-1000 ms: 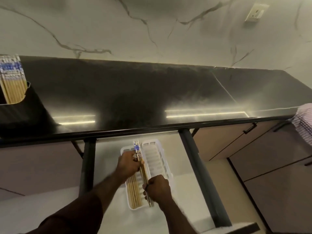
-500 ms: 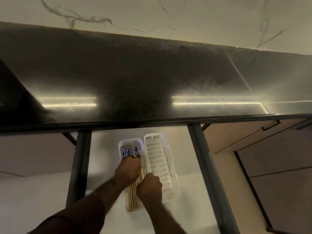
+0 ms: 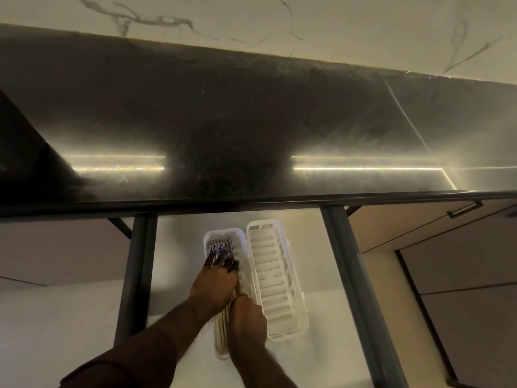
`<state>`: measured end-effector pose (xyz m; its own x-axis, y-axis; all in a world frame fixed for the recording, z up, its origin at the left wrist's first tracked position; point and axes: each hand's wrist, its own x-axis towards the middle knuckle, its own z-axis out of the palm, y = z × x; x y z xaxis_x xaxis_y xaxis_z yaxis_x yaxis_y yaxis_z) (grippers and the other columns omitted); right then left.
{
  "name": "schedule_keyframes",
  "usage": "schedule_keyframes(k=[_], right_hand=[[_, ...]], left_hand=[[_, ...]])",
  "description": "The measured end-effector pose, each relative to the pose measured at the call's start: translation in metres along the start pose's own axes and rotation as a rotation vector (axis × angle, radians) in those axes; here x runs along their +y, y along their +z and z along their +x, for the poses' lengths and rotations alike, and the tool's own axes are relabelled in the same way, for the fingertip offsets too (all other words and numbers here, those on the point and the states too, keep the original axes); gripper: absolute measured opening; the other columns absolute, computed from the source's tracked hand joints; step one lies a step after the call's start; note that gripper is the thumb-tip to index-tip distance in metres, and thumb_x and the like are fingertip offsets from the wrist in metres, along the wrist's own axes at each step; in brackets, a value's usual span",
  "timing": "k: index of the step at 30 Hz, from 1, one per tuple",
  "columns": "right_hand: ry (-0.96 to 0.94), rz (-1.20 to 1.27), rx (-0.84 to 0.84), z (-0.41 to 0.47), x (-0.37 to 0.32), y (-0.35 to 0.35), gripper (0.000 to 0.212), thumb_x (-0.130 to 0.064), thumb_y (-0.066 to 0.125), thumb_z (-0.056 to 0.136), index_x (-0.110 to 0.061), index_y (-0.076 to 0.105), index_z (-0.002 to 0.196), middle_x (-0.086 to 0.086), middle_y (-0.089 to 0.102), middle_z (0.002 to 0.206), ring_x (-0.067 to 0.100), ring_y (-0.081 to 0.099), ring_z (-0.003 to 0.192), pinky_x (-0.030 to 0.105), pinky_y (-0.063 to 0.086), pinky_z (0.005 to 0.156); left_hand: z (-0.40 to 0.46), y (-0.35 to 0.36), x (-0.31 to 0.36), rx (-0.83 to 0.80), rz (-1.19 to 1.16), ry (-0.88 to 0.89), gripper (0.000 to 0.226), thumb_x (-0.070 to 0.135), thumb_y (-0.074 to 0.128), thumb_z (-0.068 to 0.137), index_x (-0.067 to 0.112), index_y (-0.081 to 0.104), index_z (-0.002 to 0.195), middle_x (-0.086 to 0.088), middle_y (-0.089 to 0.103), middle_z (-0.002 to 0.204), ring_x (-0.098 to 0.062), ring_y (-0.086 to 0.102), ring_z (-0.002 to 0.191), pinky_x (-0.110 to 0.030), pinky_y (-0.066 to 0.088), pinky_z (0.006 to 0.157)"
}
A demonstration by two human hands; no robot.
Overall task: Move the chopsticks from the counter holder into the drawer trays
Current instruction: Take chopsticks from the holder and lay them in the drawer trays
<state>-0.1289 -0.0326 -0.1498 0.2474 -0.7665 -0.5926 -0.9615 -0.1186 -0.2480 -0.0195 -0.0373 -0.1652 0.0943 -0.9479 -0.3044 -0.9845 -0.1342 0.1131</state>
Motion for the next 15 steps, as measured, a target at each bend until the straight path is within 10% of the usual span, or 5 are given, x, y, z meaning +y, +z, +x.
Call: schedule_keyframes(k=[15], right_hand=[[-0.268,-0.237,-0.010,0.001,0.007,0.011,0.039,-0.020,0.037,0.104,-0.008,0.038,0.141,0.014,0.053,0.135,0.028,0.059,0.115,0.038,0.048,0.098]], left_hand=[[0.000,0.004,0.004,-0.050,0.056,-0.031,0.057,0.042,0.028,0.102,0.020,0.012,0.153,-0.006,0.012,0.162,-0.030,0.000,0.149,-0.048,-0.015,0.112]])
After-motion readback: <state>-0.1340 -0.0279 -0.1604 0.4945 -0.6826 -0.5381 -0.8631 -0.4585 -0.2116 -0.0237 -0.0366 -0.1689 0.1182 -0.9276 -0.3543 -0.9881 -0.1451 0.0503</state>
